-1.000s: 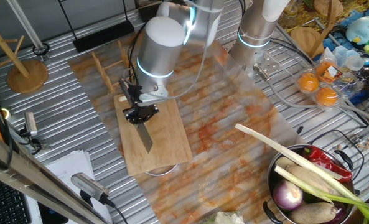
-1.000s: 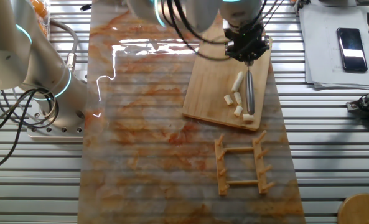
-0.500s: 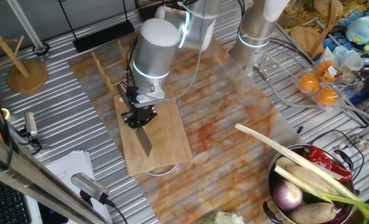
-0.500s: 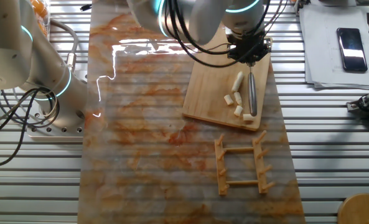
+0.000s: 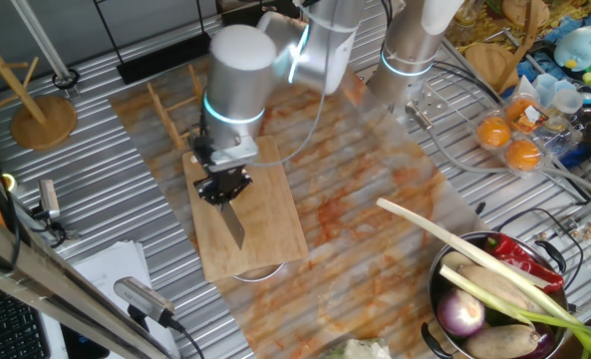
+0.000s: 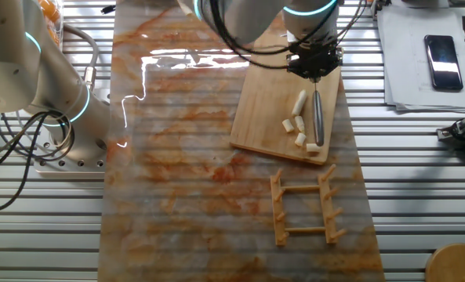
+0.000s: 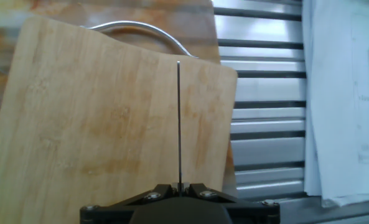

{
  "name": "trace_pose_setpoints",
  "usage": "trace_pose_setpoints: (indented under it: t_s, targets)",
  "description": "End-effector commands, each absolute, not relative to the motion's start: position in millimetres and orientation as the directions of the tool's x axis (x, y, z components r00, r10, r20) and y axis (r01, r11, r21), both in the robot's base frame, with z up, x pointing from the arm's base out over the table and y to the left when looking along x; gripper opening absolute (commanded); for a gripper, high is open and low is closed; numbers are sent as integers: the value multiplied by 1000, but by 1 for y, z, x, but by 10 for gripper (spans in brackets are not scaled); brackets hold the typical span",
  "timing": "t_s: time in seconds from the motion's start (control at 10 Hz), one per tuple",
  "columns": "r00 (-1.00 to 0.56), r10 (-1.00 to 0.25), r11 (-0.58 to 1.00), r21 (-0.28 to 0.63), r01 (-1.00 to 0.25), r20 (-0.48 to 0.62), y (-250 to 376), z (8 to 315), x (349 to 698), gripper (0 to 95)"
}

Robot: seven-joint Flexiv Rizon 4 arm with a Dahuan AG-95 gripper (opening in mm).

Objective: Chop the scallions

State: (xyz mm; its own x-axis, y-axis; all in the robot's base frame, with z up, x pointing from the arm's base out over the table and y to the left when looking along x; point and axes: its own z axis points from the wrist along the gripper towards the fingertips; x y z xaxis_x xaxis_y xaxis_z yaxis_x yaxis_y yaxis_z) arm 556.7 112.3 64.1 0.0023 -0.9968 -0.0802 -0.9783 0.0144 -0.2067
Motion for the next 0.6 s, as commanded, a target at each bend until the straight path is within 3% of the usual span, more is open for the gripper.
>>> trace_pose_setpoints:
  t_s: [0.1,0.6]
  targets:
    - [20,-995,-4,-162,-987,-100,113,65,556,0]
    - [-25,-994,40,-147,-988,-104,115,61,556,0]
